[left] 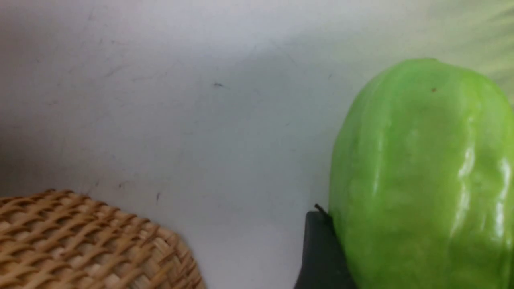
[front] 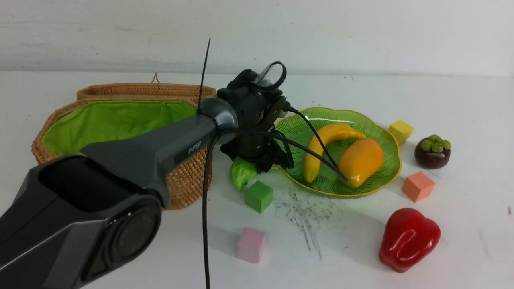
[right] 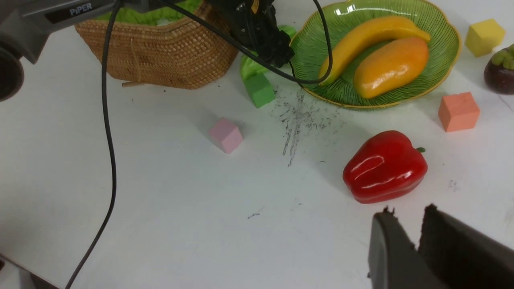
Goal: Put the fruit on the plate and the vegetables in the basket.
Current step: Take a chayote with your left arm and place it on the basket on the left.
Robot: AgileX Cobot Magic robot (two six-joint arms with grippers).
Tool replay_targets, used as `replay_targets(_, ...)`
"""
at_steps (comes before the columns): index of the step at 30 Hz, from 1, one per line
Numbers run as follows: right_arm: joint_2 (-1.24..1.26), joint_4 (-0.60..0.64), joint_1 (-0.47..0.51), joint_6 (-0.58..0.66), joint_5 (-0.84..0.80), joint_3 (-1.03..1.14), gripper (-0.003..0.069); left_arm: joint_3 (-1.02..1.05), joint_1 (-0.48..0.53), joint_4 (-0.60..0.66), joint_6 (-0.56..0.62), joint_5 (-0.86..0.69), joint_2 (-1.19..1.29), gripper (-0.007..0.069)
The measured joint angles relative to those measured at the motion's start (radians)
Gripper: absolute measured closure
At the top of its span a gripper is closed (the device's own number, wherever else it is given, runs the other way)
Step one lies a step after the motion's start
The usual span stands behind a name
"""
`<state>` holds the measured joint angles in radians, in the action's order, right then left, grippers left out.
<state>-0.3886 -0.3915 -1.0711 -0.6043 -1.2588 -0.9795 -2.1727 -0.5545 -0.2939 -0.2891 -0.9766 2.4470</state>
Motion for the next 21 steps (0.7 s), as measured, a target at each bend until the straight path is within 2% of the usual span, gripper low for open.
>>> replay_targets(6,0.0,0.0,0.0,0.0,0.0,0.0,0.0531,0.0,-0.001,-0.068,0.0,-0.03,-0.011,0.0192)
replay_targets(15,0.0,0.0,0.0,0.0,0.012,0.0,0.0528,-0.091,-0.012,-0.07,0.004,-0.049,-0.111,0.0192)
replay_targets(21,0.0,-0.001,0.0,0.0,0.059,0.0,0.0526,-0.185,-0.105,-0.012,0.118,-0.132,-0.217,0.0192)
